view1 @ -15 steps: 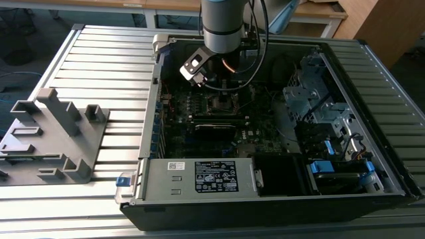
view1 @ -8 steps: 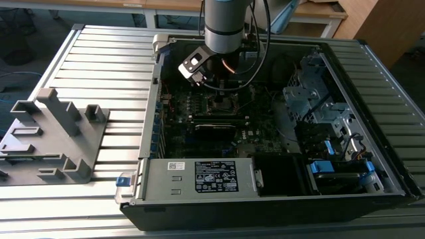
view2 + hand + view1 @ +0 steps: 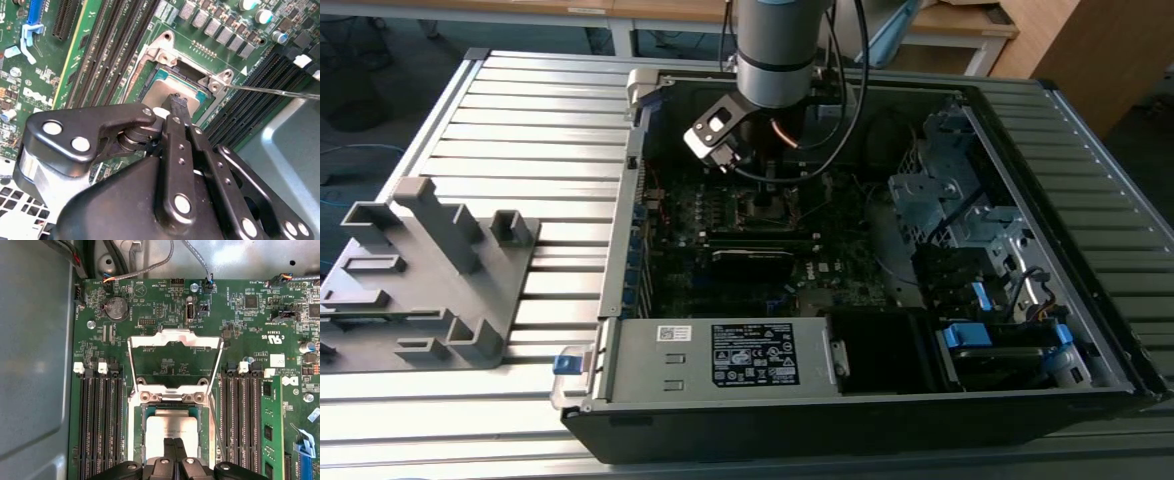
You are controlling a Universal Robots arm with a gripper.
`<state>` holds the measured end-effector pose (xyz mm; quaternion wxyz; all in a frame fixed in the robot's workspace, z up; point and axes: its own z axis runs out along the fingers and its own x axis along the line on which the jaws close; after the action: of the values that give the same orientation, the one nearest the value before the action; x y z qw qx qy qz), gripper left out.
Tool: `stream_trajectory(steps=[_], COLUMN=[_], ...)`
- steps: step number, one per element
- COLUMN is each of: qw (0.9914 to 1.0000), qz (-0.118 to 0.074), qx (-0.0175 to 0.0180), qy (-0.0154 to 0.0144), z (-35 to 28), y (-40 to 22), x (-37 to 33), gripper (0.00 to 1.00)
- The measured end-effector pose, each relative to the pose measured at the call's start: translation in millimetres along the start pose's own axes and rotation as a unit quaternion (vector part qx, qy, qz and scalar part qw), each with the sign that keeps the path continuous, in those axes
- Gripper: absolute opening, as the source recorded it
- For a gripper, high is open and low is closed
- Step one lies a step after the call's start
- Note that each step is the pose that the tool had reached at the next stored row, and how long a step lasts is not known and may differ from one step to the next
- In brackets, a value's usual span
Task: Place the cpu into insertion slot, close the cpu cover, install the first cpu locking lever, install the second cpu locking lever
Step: 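Place the cpu into insertion slot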
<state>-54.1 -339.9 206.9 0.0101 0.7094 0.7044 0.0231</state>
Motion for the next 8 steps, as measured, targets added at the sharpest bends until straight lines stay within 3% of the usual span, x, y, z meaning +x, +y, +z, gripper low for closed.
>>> stream_trajectory(steps=[8], qw=[1.00000], qz=[0.001], qx=[0.0002], qy=[-0.0001], z=[1.7], y=[0.4], x=[-0.1], gripper=[0.11])
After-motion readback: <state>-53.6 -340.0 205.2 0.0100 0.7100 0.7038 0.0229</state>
